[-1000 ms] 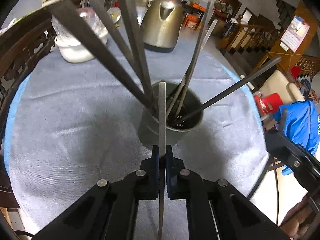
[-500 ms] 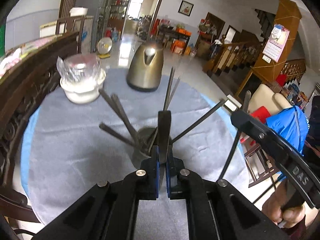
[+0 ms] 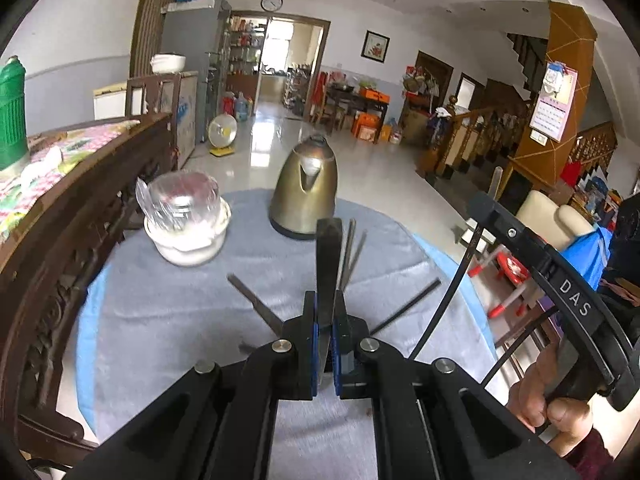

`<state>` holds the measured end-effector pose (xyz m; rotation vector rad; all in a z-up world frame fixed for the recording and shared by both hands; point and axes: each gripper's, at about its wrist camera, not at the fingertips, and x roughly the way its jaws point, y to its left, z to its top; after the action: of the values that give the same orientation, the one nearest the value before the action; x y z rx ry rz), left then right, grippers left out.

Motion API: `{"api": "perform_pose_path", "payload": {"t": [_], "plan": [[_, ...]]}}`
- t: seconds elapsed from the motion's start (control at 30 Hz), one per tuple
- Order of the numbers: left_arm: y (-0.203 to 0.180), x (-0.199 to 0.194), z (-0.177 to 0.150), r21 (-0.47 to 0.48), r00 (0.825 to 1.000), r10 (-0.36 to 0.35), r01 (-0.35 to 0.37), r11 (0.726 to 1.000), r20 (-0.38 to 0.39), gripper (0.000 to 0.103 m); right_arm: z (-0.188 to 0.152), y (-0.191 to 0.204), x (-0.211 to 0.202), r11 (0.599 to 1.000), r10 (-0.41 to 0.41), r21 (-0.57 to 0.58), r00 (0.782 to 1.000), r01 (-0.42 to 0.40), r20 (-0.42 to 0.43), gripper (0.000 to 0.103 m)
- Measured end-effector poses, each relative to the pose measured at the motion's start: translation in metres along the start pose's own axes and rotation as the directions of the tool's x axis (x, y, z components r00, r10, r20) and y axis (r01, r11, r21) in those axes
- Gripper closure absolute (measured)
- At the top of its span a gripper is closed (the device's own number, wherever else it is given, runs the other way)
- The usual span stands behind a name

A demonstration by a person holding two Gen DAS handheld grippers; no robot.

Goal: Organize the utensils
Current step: 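Lower both held sticks down into the holder cup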

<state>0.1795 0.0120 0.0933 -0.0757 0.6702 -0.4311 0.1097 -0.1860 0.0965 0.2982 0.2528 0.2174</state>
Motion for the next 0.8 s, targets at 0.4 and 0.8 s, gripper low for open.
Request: {"api": "perform_pose_path", "payload": {"t": [0.4,0.8], "plan": [[-0.003,0.025,0.007,-0.021,0.998,0.050,-0.049,0.999,0.034,0.097,0.000,0.001,0.041,0.994,-0.102,-0.017,0.990,0.104,0.094,0.097],[-0.002,0.056,-0.007,-0.026,0.997,0.071,-0.072,0.997,-0.024,0.097,-0.028,-0.017,0.064,0.991,-0.136,-0.012,0.990,0.136,0.031,0.097]]}}
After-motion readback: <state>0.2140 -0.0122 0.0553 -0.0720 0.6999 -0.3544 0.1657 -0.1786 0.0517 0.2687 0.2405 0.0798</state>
